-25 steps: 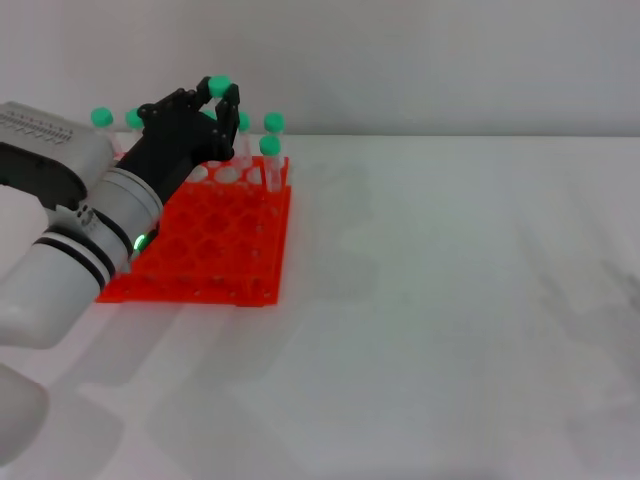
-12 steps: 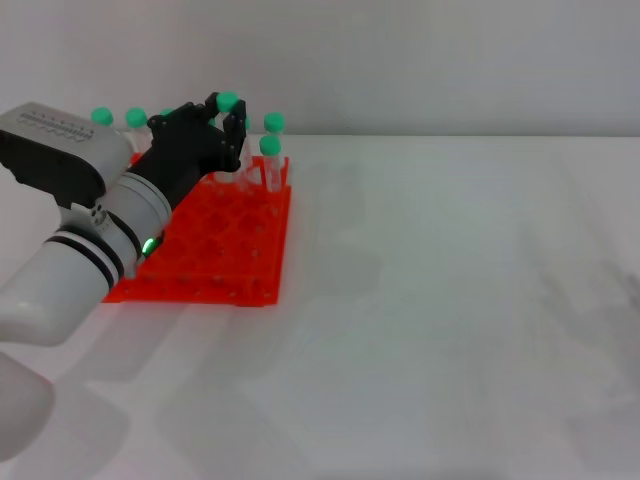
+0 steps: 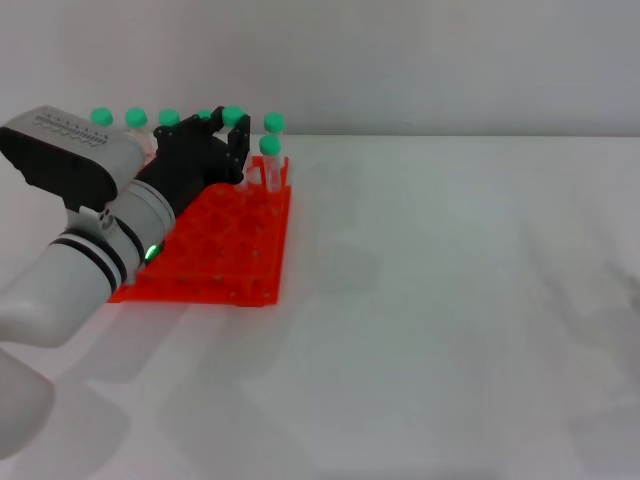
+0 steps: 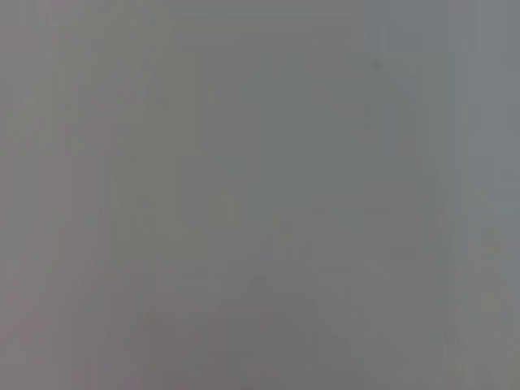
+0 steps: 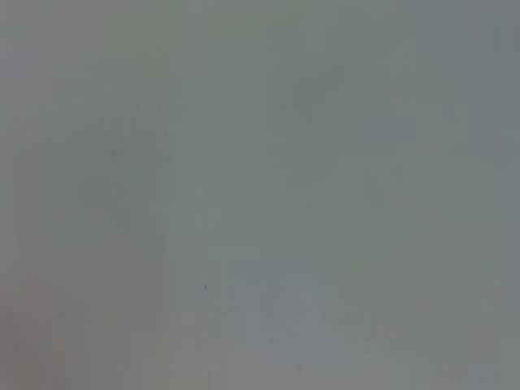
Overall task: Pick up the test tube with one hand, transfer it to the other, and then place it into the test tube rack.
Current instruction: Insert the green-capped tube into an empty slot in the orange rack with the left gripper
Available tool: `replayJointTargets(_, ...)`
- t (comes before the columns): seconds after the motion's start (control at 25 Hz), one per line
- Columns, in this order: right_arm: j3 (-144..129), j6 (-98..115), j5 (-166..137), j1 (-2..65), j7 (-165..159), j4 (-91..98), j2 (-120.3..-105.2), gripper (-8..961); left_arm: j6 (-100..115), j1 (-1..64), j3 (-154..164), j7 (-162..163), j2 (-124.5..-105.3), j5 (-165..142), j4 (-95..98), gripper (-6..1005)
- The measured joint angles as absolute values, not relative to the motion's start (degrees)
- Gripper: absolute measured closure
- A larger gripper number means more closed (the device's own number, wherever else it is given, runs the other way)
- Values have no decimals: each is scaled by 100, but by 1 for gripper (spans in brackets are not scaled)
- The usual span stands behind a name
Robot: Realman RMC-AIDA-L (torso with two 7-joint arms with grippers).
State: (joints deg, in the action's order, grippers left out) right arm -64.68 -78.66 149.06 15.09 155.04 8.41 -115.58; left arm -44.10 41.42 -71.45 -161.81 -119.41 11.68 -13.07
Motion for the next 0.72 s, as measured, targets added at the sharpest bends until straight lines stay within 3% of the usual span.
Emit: replayJointTargets(0.72,-6468,-7963,14906,1516,15488,745,-11567,96,-3999,3962,-7140,-16183,-11954,804,-1334,595)
